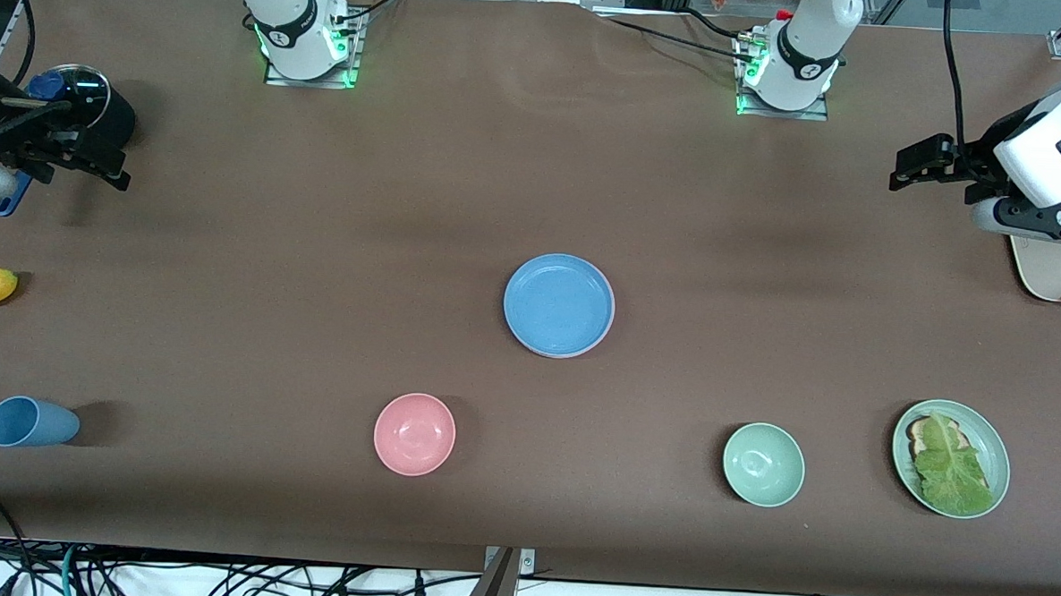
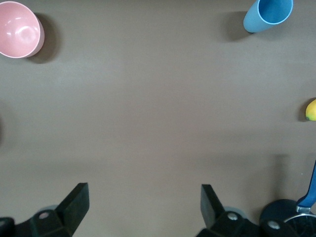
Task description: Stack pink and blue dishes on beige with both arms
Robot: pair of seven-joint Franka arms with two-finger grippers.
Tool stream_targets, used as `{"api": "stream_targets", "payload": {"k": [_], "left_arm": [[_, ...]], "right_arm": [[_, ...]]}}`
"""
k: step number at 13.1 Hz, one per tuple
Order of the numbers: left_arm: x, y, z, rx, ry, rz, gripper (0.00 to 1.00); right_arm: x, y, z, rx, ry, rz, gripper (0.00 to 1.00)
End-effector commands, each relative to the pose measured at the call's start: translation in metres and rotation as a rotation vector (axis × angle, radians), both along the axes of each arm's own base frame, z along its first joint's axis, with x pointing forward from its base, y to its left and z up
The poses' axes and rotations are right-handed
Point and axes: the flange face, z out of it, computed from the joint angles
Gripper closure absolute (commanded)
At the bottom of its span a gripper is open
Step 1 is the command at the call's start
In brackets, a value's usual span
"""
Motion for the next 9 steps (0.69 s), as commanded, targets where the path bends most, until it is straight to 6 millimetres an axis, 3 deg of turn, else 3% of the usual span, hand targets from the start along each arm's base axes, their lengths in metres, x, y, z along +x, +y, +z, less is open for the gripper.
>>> {"api": "stream_targets", "payload": {"k": [1,9], "left_arm": [[-0.0016,0.0033,0.0091,0.030,-0.008,-0.029,0.00],[-0.0032,0.0067,0.0118,0.032,-0.013,-0.023,0.00]], "right_arm": [[0.0032,-0.0025,0.0043,0.011,-0.010,0.013,0.00],[0.0020,-0.0025,0.0043,0.011,-0.007,0.008,0.00]]}}
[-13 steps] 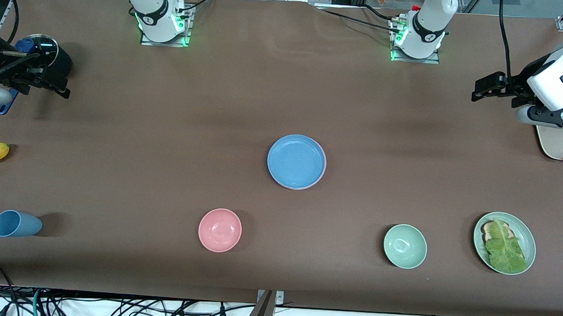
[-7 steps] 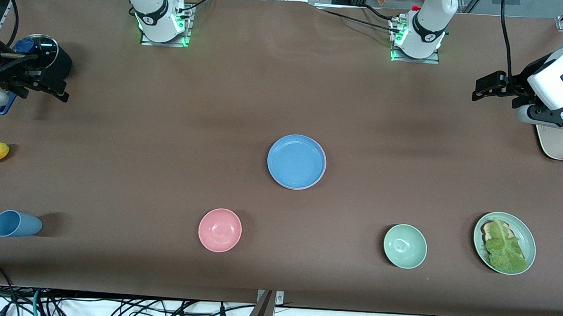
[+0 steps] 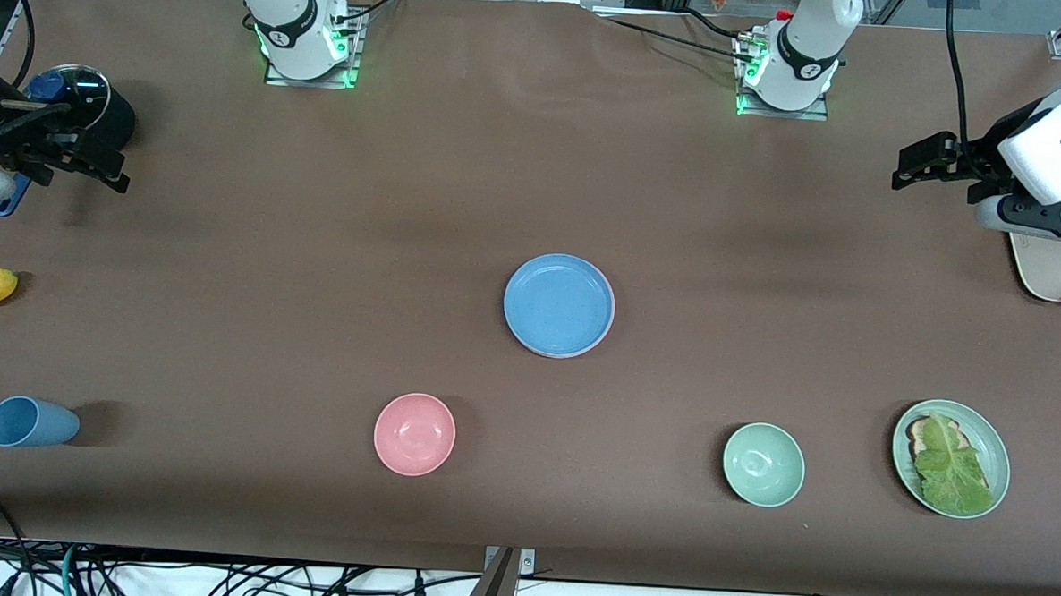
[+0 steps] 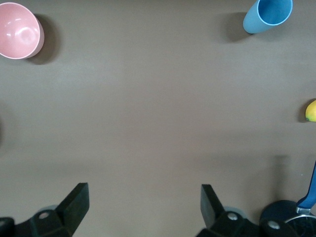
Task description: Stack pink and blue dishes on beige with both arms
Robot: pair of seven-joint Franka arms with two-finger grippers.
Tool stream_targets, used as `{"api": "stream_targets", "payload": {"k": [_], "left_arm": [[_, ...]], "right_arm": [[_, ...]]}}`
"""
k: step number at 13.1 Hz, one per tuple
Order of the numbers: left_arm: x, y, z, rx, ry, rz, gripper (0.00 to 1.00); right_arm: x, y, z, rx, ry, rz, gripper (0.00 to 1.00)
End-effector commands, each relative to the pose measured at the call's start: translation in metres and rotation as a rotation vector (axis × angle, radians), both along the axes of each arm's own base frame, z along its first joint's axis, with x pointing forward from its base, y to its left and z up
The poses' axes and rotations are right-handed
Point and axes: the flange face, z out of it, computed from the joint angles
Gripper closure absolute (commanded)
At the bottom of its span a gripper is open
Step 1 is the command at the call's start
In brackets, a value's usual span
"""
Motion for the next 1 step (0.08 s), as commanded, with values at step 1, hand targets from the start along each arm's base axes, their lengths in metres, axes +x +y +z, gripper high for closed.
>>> {"api": "stream_targets", "payload": {"k": [1], "left_arm": [[-0.0028,0.0047,0.0086,0.032,-0.006,-0.022,0.00]], "right_arm": [[0.0012,-0.0018,0.0045,0.011,-0.004,0.009,0.00]]}}
